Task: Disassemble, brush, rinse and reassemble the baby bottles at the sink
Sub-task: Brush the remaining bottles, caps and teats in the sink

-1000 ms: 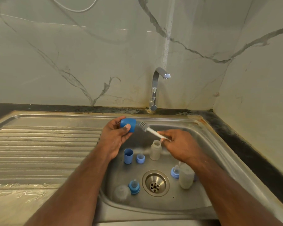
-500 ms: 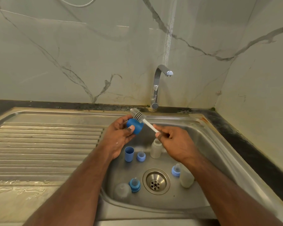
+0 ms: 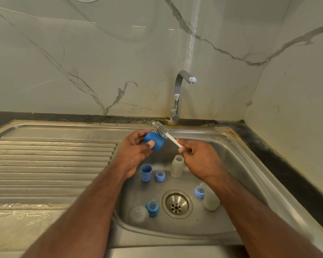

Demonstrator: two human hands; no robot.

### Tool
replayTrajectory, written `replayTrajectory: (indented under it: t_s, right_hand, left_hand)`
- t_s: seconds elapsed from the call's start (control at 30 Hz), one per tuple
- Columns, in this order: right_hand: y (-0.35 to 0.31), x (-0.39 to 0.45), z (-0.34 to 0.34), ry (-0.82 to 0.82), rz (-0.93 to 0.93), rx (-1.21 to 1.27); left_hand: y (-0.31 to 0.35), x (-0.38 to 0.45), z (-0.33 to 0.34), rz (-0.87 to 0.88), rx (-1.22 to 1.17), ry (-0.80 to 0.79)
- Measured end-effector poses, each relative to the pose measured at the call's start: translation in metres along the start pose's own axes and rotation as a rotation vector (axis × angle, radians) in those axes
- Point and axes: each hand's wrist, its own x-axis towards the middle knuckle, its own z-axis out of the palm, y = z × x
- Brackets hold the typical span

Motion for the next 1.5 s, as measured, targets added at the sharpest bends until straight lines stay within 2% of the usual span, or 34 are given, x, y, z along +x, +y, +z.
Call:
replayTrajectory:
  t_s: [0.07, 0.2, 0.33, 0.47, 0.6, 0.73, 0.87, 0.97, 1.13, 1.27, 1.37, 1.5]
  right_hand:
    - [-0.0011, -0.0044, -0.0011, -0.011, -0.029, 0.044]
    - [0.0036, -0.0005, -0.0033, 0.008, 0.011, -0.030]
    - [-0.0002, -0.0044, -0.0028, -0.004, -0.031, 0.055]
    - [0.0007, 0.0006, -0.0019, 0.011, -0.012, -0.029]
    - [-0.0013, -0.0050, -0.0023, -0.002, -0.046, 0.032]
    - [0.0009, 0.0007, -0.0060, 0.006, 0.012, -0.042]
    - [-0.0026, -0.0057, -0.0034, 0.004, -0.038, 0.057]
    - [0.0008, 0.0018, -0.0046, 0.008, 0.014, -0.052]
    - [-0.0023, -0.0053, -0.0040, 0.004, -0.042, 0.011]
    - [-0.0001, 0.0005, -0.0046, 0.010, 0.020, -0.066]
    - [-0.0048, -0.0058, -0.0025, -0.008, -0.044, -0.005]
    - [-0.0019, -0.0001, -0.0058, 0.004, 0.000, -0.106]
  left_hand:
    - [0.0010, 0.0003, -0.0012, 0.001, -0.031, 0.012]
    - [0.0024, 0.0011, -0.0036, -0.014, -0.114, 0.019]
    - [0.0024, 0.0008, -0.0036, -0.022, -0.116, 0.040]
    - [0.0032, 0.0019, -0.0057, -0.037, -0.171, 0.035]
    - [0.0030, 0.0013, -0.0051, -0.035, -0.172, 0.036]
    - [0.0030, 0.0012, -0.0049, -0.045, -0.183, 0.022]
    - [0.0026, 0.0012, -0.0049, -0.042, -0.171, 0.027]
    - [0.0016, 0.0003, -0.0040, -0.048, -0.156, 0.016]
    - [0.0018, 0.0002, -0.0040, -0.038, -0.125, 0.014]
    - [0.0005, -0.0013, -0.0007, -0.023, -0.040, -0.011]
    - [0.0001, 0.0009, -0.0002, -0.012, 0.015, 0.027]
    - [-0.0011, 0.0008, -0.0007, 0.020, 0.078, 0.004]
